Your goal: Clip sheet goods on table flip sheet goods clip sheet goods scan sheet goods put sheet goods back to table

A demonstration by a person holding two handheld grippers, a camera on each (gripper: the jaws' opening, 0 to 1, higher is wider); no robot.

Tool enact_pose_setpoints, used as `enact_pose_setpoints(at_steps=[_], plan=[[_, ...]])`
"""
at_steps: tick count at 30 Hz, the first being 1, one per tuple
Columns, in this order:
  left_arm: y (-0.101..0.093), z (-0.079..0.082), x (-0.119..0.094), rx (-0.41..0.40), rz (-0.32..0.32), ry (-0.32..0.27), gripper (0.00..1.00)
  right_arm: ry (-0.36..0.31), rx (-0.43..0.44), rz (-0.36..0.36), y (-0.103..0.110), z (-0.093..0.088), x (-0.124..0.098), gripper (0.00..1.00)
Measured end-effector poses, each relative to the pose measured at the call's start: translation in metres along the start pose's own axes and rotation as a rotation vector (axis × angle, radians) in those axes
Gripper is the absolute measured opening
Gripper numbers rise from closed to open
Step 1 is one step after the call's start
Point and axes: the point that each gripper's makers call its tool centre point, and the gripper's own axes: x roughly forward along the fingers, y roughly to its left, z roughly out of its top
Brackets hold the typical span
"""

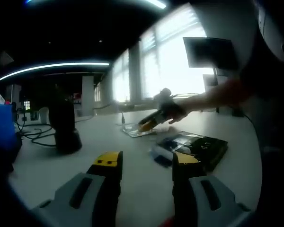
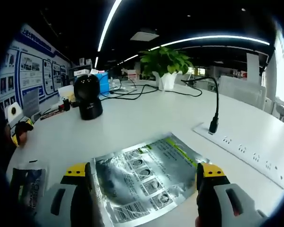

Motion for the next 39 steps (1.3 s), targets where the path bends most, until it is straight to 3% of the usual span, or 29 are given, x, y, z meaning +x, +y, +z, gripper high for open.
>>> enact_pose_setpoints(at_steps=[10,16,20,25,32,39], plan=[[0.003,0.002,0.000,-0.034,-0.008,-0.012,0.35,-0.101,-0.043,-0.059,0.010,0.044,-0.033,0.83],[0.000,0.001,0.001,-0.031,-0.019,-0.010,0.35,-0.145,-0.052,-0.095,0.026,0.054,-0.058,0.81],[0.000,0.002,0.000,-0.026,-0.020,-0.010,0.35,-0.229,-0.019,-0.164,0.024,0.066,-0.087,0.75],[-0.001,0.002,0.000,-0.025,-0.019,-0.013,0.35,-0.254,-0.020,-0.241,0.028,0.063,-0.120,0.76],[-0.001,0.003,-0.001,-0.030,-0.017,-0.020,0.36,-0.349,0.043,-0.315,0.048,0.061,-0.172,0.72],[-0.002,0.003,-0.002,-0.030,-0.017,-0.017,0.36,-0.362,0.061,-0.376,0.060,0.046,-0.205,0.71]])
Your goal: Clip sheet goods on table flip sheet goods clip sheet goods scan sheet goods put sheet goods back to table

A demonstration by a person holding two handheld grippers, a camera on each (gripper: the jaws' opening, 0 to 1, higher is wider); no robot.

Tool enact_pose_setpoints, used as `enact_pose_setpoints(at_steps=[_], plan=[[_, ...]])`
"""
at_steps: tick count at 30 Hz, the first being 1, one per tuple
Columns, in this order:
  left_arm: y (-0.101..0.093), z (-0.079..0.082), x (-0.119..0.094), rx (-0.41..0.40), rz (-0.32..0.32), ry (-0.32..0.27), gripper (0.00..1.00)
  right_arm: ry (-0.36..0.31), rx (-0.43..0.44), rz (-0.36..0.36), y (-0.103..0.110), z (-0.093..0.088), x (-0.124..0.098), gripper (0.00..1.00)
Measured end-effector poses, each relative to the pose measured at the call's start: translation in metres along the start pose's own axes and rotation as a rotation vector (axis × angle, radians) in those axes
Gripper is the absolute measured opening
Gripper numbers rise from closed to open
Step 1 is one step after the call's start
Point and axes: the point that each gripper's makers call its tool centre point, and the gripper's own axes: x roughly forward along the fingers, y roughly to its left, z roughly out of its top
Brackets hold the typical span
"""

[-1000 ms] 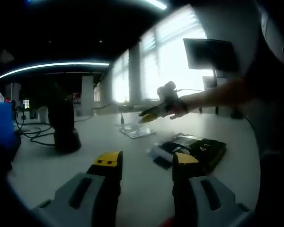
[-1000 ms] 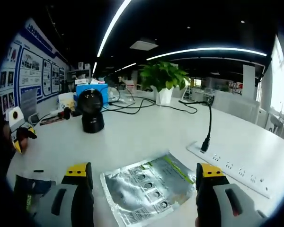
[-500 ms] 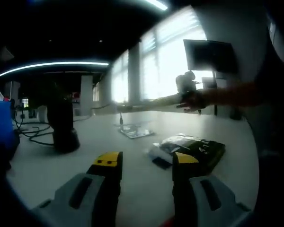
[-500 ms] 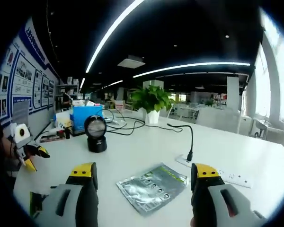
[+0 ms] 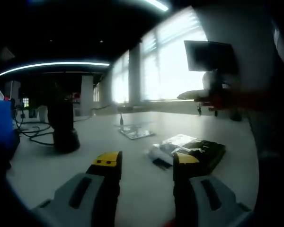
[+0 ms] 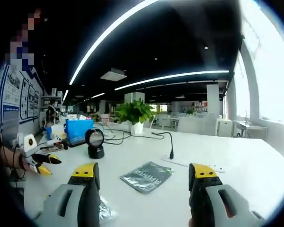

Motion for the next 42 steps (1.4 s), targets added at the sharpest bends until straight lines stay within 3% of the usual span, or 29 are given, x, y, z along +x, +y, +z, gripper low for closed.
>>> enact_pose_setpoints(at_steps=[11,16,19,24,33,39,42], plan=[[0.000,0.003,-0.001,-0.017,0.004,-0.013,0.36,-0.041,0.016,-0.056,0.011,-0.001,-0.037,0.68],[-0.001,0.004,-0.001,-0.022,0.001,-0.019,0.36,-0.085,0.051,-0.105,0.017,-0.014,-0.064,0.64],[-0.001,0.005,-0.001,-0.026,0.000,-0.022,0.36,-0.068,-0.004,-0.116,0.018,-0.026,-0.080,0.61],[0.002,0.006,-0.001,-0.034,0.012,-0.031,0.36,-0.106,0.061,-0.172,0.013,-0.039,-0.104,0.57],[0.002,0.008,-0.001,-0.041,0.013,-0.036,0.36,-0.117,0.076,-0.226,0.004,-0.052,-0.113,0.53],[0.001,0.006,0.000,-0.029,0.009,-0.028,0.36,-0.093,0.095,-0.231,0.005,-0.071,-0.114,0.53],[0.003,0.005,0.000,-0.037,0.019,-0.024,0.36,-0.098,0.082,-0.232,0.003,-0.071,-0.117,0.53]])
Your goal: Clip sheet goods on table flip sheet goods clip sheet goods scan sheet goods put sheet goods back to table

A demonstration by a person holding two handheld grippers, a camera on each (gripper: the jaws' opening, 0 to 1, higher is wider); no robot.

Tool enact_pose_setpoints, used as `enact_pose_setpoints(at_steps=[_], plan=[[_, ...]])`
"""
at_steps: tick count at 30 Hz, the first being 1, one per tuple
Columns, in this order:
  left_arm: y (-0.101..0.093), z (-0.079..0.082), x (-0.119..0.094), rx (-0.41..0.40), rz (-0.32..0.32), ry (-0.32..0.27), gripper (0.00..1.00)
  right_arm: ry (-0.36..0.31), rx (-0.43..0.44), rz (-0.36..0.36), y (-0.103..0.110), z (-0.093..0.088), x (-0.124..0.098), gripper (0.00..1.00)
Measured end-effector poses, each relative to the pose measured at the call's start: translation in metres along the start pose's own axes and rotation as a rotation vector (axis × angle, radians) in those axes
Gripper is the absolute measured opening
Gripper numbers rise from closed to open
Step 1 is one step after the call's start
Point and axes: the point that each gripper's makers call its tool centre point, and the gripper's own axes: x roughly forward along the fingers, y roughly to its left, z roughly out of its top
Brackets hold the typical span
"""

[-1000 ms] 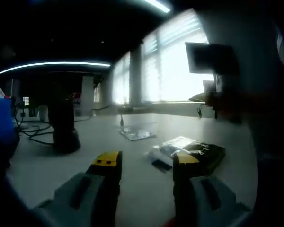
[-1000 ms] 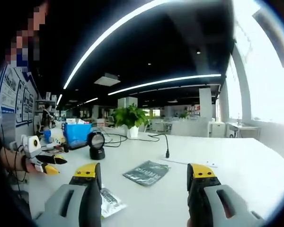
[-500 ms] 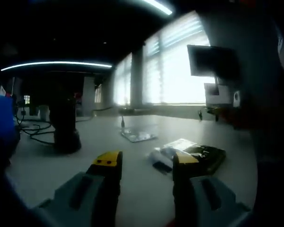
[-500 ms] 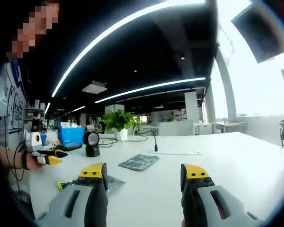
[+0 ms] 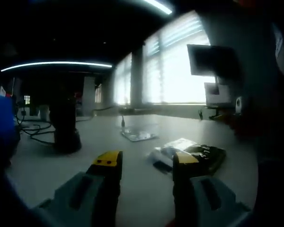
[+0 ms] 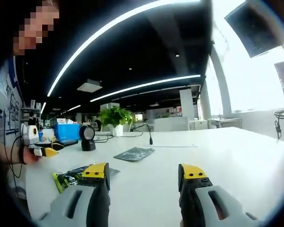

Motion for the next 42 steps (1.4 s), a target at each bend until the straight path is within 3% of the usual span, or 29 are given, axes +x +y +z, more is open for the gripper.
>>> enact_pose_setpoints(at_steps=[9,15,23,32,42], plan=[[-0.001,-0.004,0.002,0.022,0.006,0.026,0.36,-0.051,-0.064,-0.019,-0.006,0.001,-0.008,0.53],[-0.003,-0.004,0.002,0.016,-0.009,0.025,0.36,-0.029,-0.055,-0.037,-0.011,-0.005,-0.007,0.51],[0.001,0.000,0.000,-0.011,-0.005,0.006,0.36,-0.063,-0.022,-0.059,-0.018,0.001,-0.011,0.49],[0.001,-0.001,0.000,0.007,0.004,0.015,0.36,-0.060,-0.072,-0.048,-0.003,0.005,-0.009,0.49],[0.004,-0.001,0.000,0.006,0.025,0.023,0.36,-0.058,-0.091,-0.041,-0.001,0.006,-0.008,0.48]])
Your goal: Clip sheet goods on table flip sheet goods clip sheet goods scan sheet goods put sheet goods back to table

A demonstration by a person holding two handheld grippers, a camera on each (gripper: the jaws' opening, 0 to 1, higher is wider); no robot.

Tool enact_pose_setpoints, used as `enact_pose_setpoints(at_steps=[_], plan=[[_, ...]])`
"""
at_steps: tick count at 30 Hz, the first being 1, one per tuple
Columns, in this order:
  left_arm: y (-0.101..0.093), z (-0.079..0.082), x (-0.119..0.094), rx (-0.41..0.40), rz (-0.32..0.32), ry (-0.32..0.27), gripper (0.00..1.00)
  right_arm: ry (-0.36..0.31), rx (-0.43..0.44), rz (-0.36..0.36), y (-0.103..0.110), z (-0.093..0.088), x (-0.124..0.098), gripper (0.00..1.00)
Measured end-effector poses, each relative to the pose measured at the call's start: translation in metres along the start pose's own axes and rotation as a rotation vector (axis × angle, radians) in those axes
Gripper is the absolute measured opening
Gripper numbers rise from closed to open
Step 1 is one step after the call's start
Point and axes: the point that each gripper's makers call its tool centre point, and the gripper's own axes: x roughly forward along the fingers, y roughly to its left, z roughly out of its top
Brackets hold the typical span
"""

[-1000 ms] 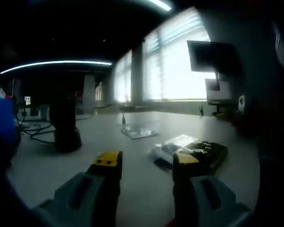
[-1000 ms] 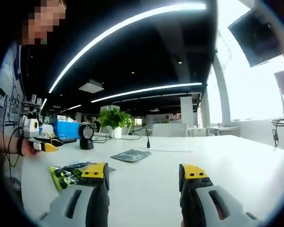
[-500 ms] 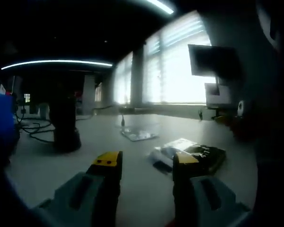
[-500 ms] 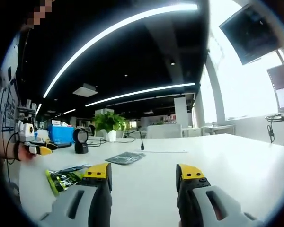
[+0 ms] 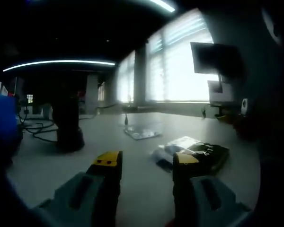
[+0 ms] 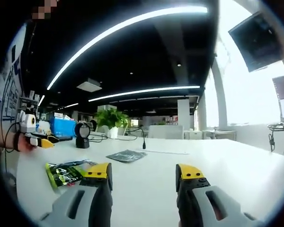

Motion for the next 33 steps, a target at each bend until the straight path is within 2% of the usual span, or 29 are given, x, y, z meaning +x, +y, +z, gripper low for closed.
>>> enact_pose_setpoints(at_steps=[9,15,25,33], plan=[[0.000,0.002,0.000,-0.015,-0.005,-0.011,0.36,0.006,-0.001,-0.012,-0.004,-0.001,0.000,0.48],[0.000,0.002,-0.001,-0.017,-0.009,-0.014,0.36,-0.007,0.041,-0.020,-0.007,0.001,-0.001,0.46],[-0.001,0.000,0.000,-0.018,-0.018,-0.006,0.36,-0.030,0.062,-0.032,-0.017,0.000,-0.003,0.45],[0.004,0.001,-0.001,-0.029,-0.003,-0.019,0.36,-0.008,0.025,-0.023,-0.013,-0.006,-0.001,0.46]])
